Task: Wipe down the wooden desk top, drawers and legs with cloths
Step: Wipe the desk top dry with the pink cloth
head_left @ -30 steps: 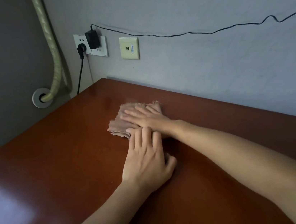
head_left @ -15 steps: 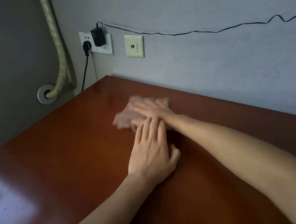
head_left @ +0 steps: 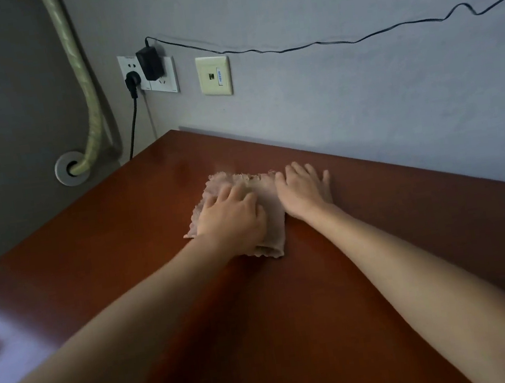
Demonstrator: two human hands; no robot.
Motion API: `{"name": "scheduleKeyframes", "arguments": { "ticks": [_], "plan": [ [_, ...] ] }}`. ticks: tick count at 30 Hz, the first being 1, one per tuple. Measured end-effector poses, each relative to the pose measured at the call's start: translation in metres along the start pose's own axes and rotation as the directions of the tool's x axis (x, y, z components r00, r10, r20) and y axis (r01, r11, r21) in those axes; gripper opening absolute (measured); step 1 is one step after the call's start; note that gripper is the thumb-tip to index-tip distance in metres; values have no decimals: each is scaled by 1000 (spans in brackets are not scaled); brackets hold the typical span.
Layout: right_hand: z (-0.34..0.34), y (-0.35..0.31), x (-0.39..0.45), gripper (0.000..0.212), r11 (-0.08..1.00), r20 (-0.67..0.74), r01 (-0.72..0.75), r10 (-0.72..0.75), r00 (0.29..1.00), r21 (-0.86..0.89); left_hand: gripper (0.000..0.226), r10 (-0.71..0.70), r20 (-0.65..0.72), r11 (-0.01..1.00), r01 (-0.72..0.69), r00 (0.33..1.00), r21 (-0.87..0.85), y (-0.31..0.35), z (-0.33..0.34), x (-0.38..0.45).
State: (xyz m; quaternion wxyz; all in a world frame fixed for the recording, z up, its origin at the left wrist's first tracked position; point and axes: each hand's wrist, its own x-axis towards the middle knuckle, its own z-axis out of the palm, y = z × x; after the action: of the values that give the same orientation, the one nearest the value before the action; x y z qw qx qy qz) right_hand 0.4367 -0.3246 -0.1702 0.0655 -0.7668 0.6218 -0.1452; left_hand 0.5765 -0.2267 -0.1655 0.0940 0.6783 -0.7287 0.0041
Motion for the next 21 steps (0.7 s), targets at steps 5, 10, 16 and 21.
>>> {"name": "scheduleKeyframes", "arguments": {
  "ticks": [5,10,16,21],
  "plan": [
    [10,4,7,57,995,-54,-36,41,998,92,74,-238,177,971,234,955,44,-28,16,77],
    [8,4,10,52,994,-90,-48,57,994,102,64,150,239,984,-168,959,58,-19,8,107],
    [2,5,7,51,989,-98,-64,77,992,132,75,-395,227,916,365,890,163,-85,-4,108],
    [12,4,18,58,1000,-87,-26,25,996,-17,68,49,289,992,-82,956,101,-40,-1,30]
  ]
}}
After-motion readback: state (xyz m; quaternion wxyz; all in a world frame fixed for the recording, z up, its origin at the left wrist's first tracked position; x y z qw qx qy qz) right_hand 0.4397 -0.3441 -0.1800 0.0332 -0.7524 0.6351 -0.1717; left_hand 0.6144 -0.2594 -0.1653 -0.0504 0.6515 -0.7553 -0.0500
